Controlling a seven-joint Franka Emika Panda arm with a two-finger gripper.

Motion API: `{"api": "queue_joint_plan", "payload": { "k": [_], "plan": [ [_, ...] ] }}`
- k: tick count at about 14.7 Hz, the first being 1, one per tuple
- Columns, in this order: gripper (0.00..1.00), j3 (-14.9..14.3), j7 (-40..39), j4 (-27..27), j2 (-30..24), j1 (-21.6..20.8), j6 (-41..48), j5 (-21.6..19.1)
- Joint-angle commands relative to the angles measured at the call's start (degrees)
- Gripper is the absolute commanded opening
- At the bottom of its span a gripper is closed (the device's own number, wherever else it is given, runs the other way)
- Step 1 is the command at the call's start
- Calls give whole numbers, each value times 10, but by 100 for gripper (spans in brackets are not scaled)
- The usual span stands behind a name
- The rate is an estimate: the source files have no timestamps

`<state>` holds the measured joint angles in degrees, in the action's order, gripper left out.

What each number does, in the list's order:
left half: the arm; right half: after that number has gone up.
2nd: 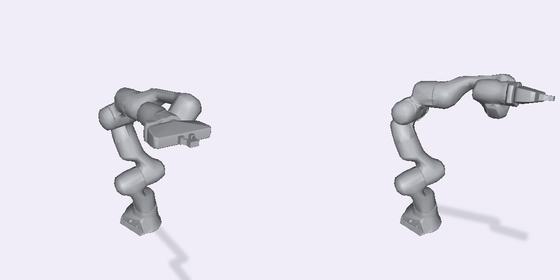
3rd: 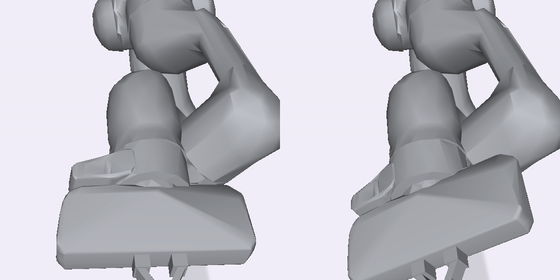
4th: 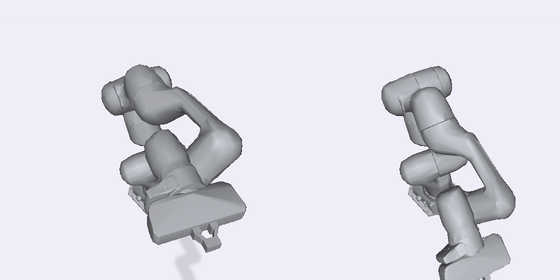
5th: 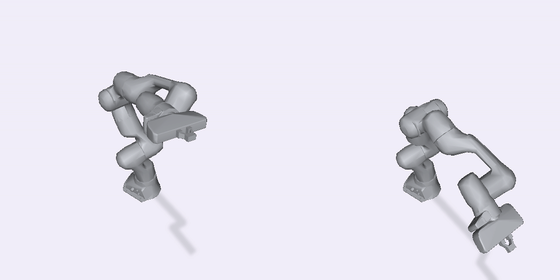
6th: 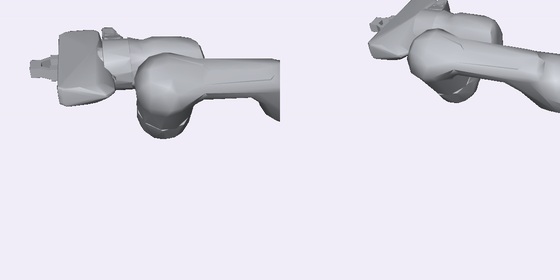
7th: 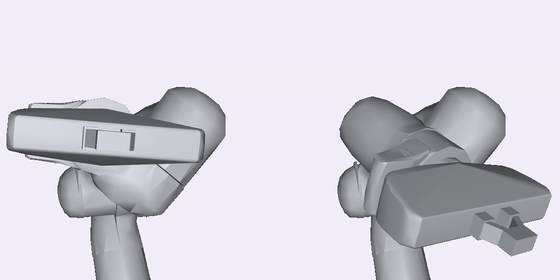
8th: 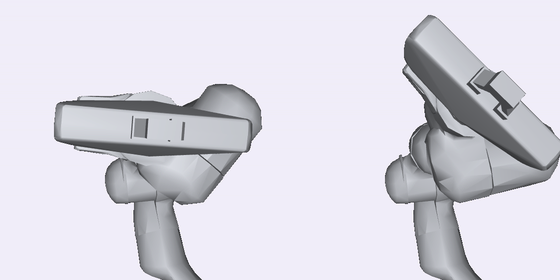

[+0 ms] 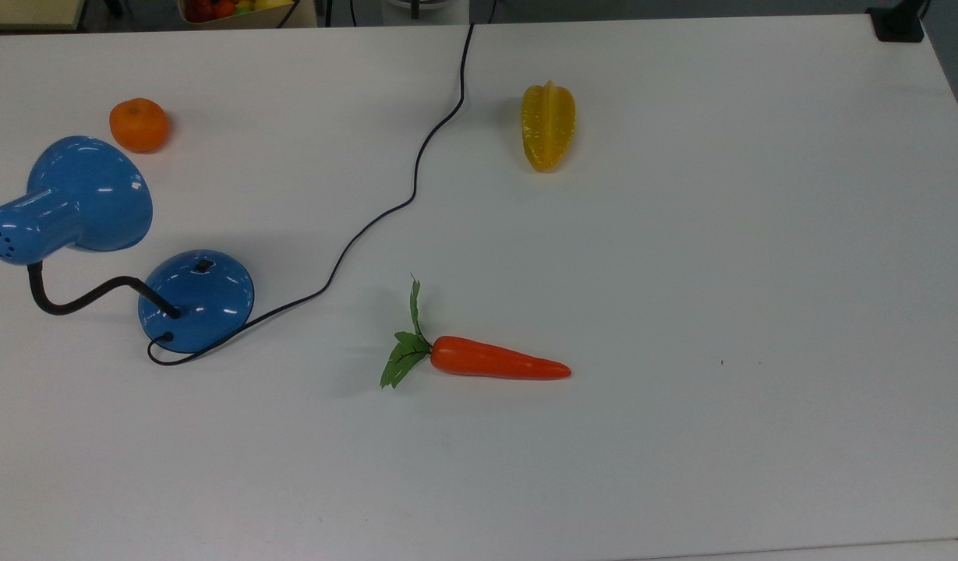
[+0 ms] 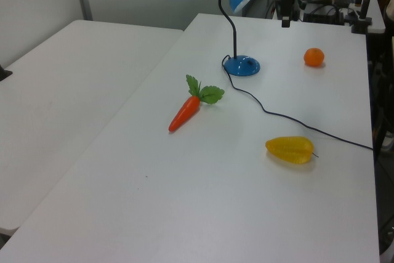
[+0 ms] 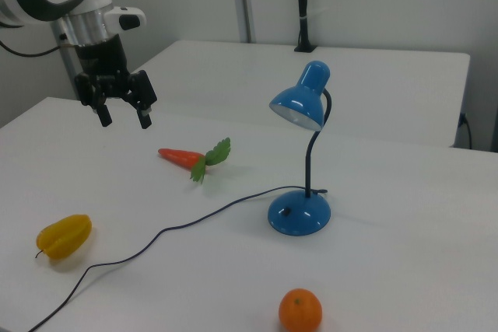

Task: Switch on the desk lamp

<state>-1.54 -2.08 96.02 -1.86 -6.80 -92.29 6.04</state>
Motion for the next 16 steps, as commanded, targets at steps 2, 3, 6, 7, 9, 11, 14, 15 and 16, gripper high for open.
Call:
{"api": "queue_joint_plan", "payload": {
  "k": [2,3,6,7,9,11,14,15,16],
  "plan": [
    [100,-2,-11,-18,5,13,26,-11],
    [100,-2,-11,-18,5,13,26,-11],
    [100,-2,-11,-18,5,13,26,-12],
    [100,-2,-11,-18,5,13,26,-12],
    [100,-2,-11,-18,5,13,26,-12],
    [100,-2,-11,-18,5,18,26,-13],
    [93,-2,-10,-18,5,18,26,-13],
    [86,-2,-11,-18,5,18,30,-13],
    [78,-2,-11,-18,5,18,31,-13]
  ]
}}
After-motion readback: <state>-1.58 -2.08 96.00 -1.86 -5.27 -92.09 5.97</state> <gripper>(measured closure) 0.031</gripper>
